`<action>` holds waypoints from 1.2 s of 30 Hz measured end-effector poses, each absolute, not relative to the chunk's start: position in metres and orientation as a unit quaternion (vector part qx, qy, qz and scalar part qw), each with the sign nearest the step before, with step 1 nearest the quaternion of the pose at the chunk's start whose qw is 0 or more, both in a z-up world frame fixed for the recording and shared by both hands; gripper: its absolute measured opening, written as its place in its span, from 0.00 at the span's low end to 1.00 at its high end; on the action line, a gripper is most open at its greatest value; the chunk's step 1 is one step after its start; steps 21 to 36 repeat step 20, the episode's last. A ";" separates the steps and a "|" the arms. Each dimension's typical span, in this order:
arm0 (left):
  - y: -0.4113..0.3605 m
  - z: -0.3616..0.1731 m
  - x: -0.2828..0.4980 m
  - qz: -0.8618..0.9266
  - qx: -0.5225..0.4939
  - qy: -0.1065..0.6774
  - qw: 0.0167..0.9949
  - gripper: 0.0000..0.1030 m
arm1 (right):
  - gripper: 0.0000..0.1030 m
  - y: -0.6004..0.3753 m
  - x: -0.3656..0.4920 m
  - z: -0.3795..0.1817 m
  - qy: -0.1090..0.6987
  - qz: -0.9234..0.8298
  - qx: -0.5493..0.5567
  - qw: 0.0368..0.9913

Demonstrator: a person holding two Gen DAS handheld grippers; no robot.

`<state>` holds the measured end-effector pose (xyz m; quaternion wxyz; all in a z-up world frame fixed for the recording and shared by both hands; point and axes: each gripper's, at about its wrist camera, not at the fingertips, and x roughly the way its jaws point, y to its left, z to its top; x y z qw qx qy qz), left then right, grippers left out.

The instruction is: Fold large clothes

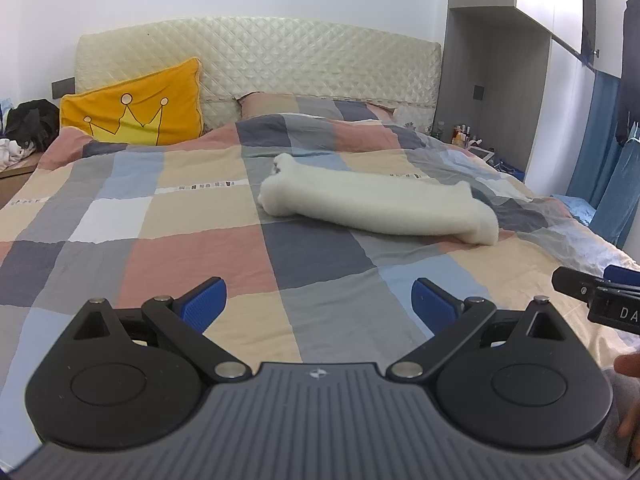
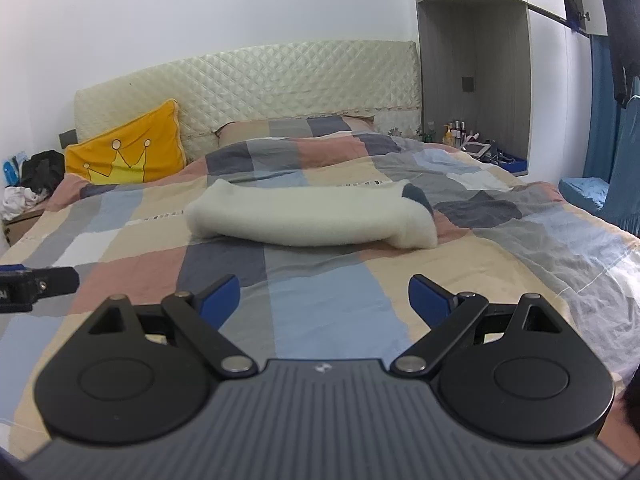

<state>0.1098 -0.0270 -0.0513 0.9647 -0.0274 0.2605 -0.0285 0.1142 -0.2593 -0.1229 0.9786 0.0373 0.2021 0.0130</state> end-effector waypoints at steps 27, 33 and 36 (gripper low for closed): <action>-0.028 -0.051 0.107 -0.034 -0.032 0.261 0.964 0.98 | 0.90 -0.259 0.110 -0.122 0.203 -0.001 0.044 0.978; -0.028 -0.051 0.107 -0.034 -0.032 0.261 0.964 0.98 | 0.90 -0.259 0.110 -0.122 0.203 -0.001 0.044 0.978; -0.028 -0.051 0.107 -0.034 -0.032 0.261 0.964 0.98 | 0.90 -0.259 0.110 -0.122 0.203 -0.001 0.044 0.978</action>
